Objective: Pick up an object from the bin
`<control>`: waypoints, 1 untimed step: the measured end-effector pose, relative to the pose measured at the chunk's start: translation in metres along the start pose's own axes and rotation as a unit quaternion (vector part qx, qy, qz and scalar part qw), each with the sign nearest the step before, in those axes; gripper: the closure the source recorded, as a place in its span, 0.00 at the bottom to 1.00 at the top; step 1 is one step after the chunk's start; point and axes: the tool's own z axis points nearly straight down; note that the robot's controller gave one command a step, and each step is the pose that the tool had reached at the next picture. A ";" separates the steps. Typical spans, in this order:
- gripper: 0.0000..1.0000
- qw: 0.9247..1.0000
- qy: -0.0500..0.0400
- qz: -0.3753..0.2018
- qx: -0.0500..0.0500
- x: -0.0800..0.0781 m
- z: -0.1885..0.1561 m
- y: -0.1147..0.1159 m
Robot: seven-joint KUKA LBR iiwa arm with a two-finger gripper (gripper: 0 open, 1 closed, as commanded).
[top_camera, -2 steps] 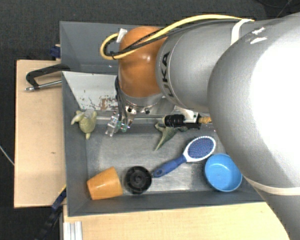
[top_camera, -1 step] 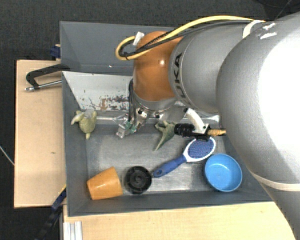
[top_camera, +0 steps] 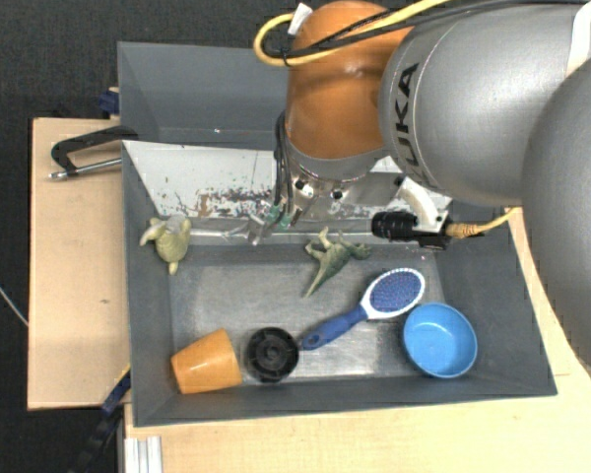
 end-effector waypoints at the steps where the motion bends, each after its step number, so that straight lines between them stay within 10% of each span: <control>1: 1.00 1.000 0.005 -0.027 0.008 0.000 0.087 0.017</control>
Offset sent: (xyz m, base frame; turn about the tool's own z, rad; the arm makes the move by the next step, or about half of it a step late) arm 0.0128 0.0118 -0.0820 -0.0513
